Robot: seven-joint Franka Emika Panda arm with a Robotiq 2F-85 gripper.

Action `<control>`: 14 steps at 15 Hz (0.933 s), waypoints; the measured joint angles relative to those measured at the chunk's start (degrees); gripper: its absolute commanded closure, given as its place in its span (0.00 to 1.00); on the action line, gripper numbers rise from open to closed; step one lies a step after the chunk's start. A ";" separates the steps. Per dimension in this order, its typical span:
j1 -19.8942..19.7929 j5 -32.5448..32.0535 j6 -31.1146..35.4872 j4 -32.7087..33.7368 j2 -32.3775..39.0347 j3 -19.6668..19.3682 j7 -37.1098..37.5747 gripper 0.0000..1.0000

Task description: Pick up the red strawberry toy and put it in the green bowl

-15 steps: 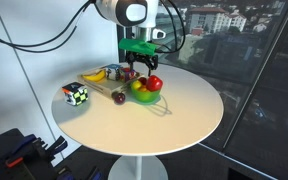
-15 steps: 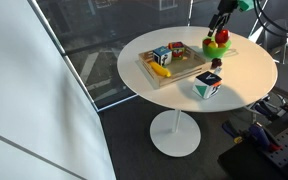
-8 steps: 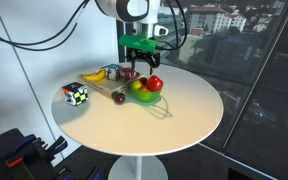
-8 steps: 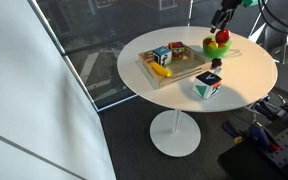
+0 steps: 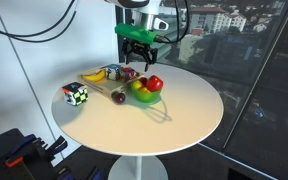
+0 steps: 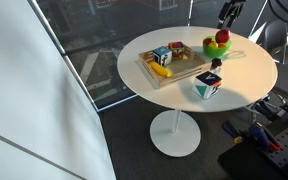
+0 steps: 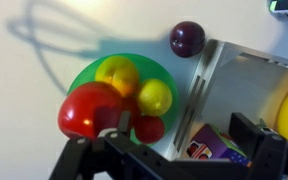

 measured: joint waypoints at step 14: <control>1.79 -7.11 9.61 -16.63 -8.89 -2.30 7.25 0.00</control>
